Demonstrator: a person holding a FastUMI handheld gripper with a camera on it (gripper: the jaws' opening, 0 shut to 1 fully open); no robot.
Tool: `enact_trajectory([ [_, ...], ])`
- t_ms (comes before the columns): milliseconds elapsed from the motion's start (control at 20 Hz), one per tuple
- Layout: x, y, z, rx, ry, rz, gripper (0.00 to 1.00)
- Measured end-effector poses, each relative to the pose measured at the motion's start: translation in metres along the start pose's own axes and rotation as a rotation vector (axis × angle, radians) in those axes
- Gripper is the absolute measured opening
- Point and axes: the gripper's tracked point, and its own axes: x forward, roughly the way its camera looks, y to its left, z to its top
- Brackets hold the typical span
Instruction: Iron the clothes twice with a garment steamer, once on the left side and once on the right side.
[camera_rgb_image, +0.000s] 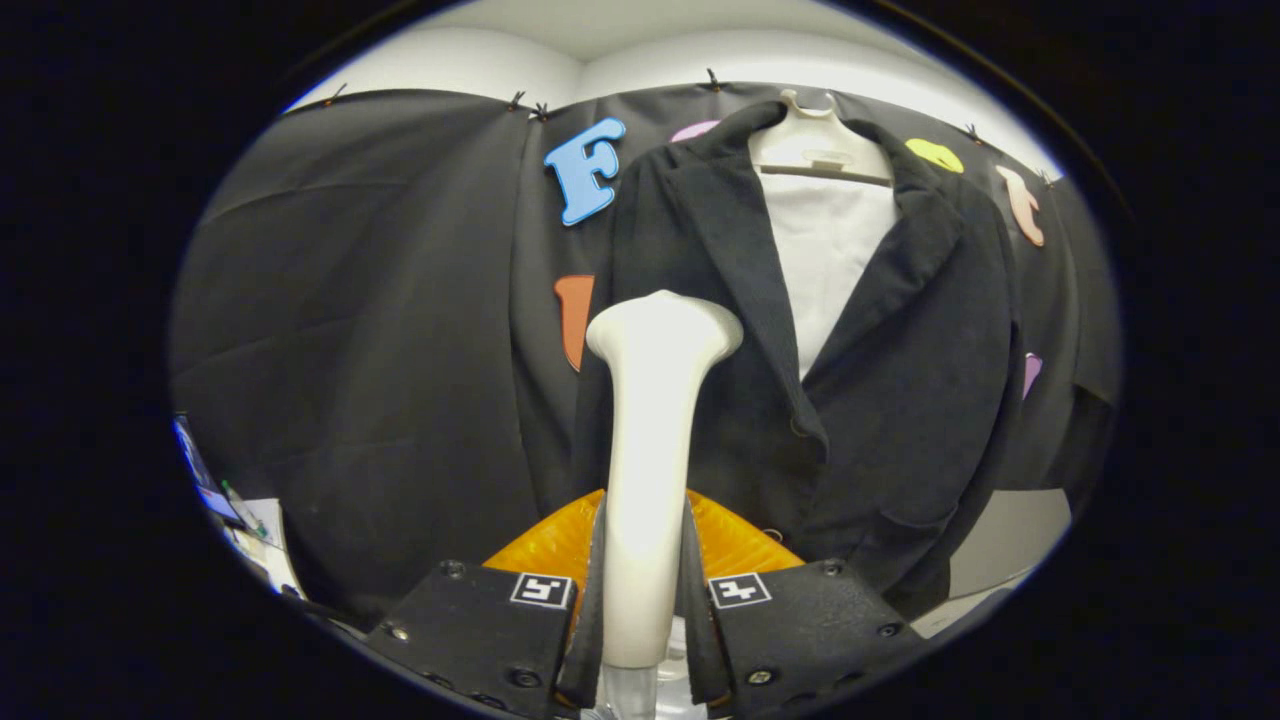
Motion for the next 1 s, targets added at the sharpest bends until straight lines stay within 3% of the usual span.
enact_trajectory([
  [1000,0.007,-0.024,-0.112,0.046,0.181,0.001,0.36],
])
